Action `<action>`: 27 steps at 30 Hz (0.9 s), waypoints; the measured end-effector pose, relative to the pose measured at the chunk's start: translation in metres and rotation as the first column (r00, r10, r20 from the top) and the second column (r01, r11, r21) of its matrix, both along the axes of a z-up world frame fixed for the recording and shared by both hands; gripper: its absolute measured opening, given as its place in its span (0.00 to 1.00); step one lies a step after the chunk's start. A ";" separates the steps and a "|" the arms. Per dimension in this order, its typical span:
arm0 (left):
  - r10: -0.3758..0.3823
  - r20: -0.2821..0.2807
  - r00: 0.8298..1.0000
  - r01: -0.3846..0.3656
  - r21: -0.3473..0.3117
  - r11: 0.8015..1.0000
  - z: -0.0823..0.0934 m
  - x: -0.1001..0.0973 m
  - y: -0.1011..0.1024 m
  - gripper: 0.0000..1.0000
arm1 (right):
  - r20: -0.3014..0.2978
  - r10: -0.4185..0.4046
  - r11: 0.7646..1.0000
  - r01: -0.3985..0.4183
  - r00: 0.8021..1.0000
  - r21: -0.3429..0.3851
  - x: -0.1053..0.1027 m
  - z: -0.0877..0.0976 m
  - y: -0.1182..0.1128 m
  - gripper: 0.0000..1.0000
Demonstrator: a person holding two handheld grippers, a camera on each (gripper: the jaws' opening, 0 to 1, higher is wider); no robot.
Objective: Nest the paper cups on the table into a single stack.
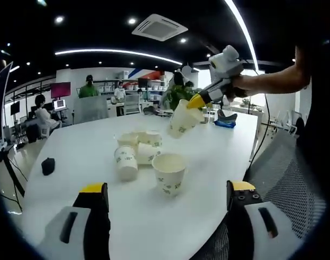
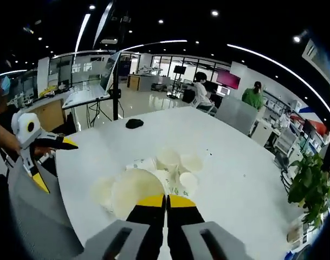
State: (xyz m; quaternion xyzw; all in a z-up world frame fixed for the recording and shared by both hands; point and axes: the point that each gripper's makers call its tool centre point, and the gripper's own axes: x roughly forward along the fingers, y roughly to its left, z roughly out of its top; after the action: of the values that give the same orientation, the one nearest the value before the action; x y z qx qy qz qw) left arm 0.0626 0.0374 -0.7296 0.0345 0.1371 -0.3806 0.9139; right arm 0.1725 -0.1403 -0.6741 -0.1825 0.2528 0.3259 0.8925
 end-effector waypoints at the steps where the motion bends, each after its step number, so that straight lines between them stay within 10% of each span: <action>1: 0.000 0.000 1.000 0.000 0.000 1.000 0.000 0.000 0.000 0.89 | -0.004 0.004 1.000 -0.004 1.000 0.002 0.000 0.000 0.002 0.00; 27: 0.012 0.001 1.000 -0.012 -0.011 1.000 0.003 0.001 -0.001 0.89 | -0.115 0.105 0.994 -0.100 0.988 0.045 -0.026 -0.012 0.046 0.00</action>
State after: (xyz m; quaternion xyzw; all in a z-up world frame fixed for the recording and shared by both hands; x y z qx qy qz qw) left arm 0.0633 0.0367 -0.7263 0.0292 0.1347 -0.3759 0.9163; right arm 0.1467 -0.0947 -0.6864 -0.1584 0.2886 0.3865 0.8616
